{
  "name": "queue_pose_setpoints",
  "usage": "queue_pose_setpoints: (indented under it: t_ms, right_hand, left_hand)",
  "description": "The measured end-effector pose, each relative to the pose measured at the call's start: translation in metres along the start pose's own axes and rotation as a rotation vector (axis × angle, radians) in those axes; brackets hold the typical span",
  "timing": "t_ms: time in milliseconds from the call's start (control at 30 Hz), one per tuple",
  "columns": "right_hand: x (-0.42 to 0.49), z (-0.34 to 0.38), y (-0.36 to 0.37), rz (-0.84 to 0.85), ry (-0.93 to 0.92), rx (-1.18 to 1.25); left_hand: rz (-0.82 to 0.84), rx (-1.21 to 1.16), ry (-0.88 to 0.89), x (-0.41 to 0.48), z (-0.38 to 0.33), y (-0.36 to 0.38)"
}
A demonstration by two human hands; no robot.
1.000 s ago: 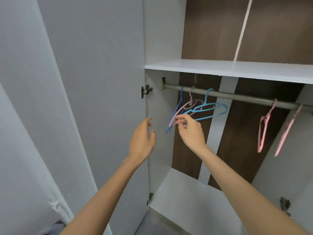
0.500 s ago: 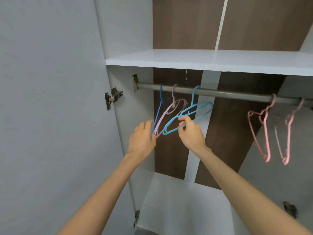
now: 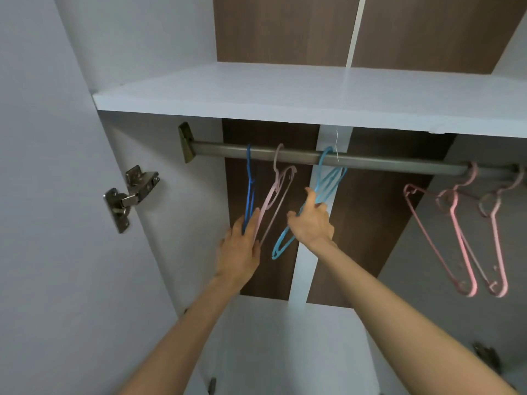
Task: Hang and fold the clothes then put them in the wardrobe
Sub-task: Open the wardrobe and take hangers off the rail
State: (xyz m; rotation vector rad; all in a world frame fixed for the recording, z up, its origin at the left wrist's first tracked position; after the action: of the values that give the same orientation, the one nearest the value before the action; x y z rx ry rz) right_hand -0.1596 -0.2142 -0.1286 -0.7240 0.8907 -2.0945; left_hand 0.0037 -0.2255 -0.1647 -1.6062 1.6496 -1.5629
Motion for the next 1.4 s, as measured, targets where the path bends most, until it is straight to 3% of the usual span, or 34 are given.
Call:
queue_pose_setpoints:
  t_ms: [167,700,1100,1400]
  right_hand:
    - [0.008,-0.021,-0.001,-0.028,0.089,0.012]
    - [-0.008,-0.035,-0.063,-0.152,0.081,0.065]
    - [-0.120,-0.074,-0.120,0.056,-0.011,-0.056]
    - [-0.242,-0.142,-0.172,0.173,-0.094,-0.178]
  left_hand:
    - [-0.007,-0.008,0.027,0.002,-0.005,0.002]
    - [0.027,0.014,0.011,0.002,-0.015,-0.009]
    - [-0.071,-0.089,0.136,-0.048,-0.078,-0.041]
    - [0.113,-0.055,0.186,-0.174,-0.143,-0.053]
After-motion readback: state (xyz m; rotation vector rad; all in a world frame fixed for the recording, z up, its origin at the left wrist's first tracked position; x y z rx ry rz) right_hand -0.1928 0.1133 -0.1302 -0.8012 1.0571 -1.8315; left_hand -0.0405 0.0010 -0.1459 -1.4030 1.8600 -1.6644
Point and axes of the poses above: each hand's wrist, its own x-axis towards the middle knuckle, its own y-axis out of the palm, z = x × y, the point moved 5 cm from there along x, towards the middle knuckle, and after that the axes turned 6 degrees about -z, right-handed, at the moved point
